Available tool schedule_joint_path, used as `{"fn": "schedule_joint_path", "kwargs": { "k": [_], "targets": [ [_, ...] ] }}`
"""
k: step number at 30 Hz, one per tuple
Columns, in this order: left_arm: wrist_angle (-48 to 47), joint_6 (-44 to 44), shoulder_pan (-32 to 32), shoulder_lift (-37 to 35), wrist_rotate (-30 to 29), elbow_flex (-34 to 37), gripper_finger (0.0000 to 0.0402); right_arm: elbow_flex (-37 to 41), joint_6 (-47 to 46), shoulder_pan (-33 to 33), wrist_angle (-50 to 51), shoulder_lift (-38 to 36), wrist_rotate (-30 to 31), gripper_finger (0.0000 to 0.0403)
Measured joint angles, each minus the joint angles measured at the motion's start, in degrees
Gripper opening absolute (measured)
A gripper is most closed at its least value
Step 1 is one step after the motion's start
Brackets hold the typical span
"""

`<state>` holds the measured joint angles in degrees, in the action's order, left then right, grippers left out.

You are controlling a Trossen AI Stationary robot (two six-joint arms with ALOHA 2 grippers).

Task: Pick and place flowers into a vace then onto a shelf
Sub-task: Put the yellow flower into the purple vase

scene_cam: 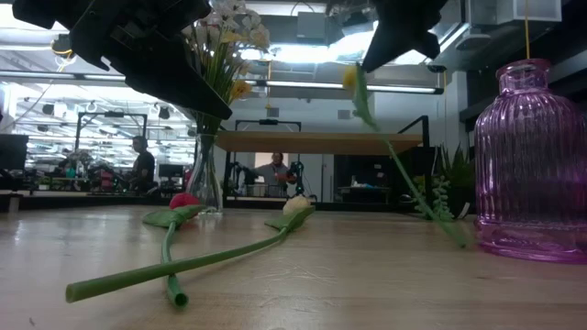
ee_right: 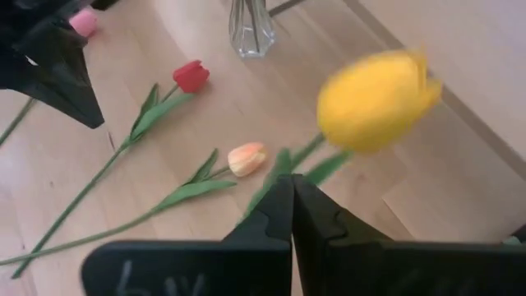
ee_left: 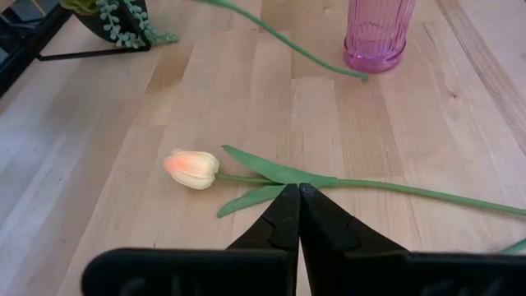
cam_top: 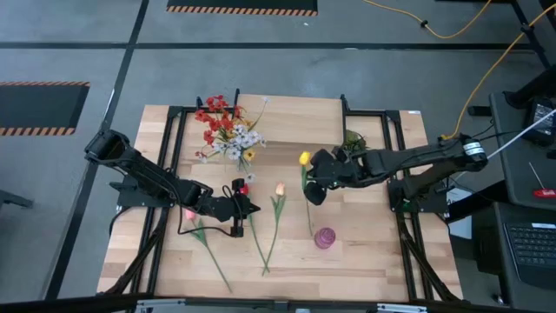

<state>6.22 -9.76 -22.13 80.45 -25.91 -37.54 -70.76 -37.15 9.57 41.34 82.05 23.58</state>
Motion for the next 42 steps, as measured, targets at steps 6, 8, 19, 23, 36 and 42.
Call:
{"fn": "schedule_joint_path", "kwargs": {
  "k": [6,8,19,23,36,42],
  "targets": [
    [0.0,0.0,0.0,0.0,0.0,0.0,0.0005,0.0,0.3,1.2,0.0,-0.6,2.3,0.0],
    [0.0,0.0,0.0,0.0,0.0,0.0,0.0003,0.0,0.3,1.2,0.0,-0.6,2.3,0.0],
    [0.0,0.0,0.0,0.0,0.0,0.0,0.0007,0.0,-1.6,1.2,0.5,0.4,-3.1,0.0],
    [0.1,0.0,0.0,0.0,0.0,0.0,0.0007,0.0,-1.2,1.2,0.5,2.2,-4.8,0.0009],
    [0.4,0.0,0.0,0.0,0.1,0.0,0.0008,0.0,-4.2,-2.9,1.7,10.2,-11.0,0.0125],
    [0.5,0.0,0.0,0.0,0.1,0.0,0.0008,0.0,-4.6,-5.9,1.8,15.3,-12.2,0.015]
  ]
}}
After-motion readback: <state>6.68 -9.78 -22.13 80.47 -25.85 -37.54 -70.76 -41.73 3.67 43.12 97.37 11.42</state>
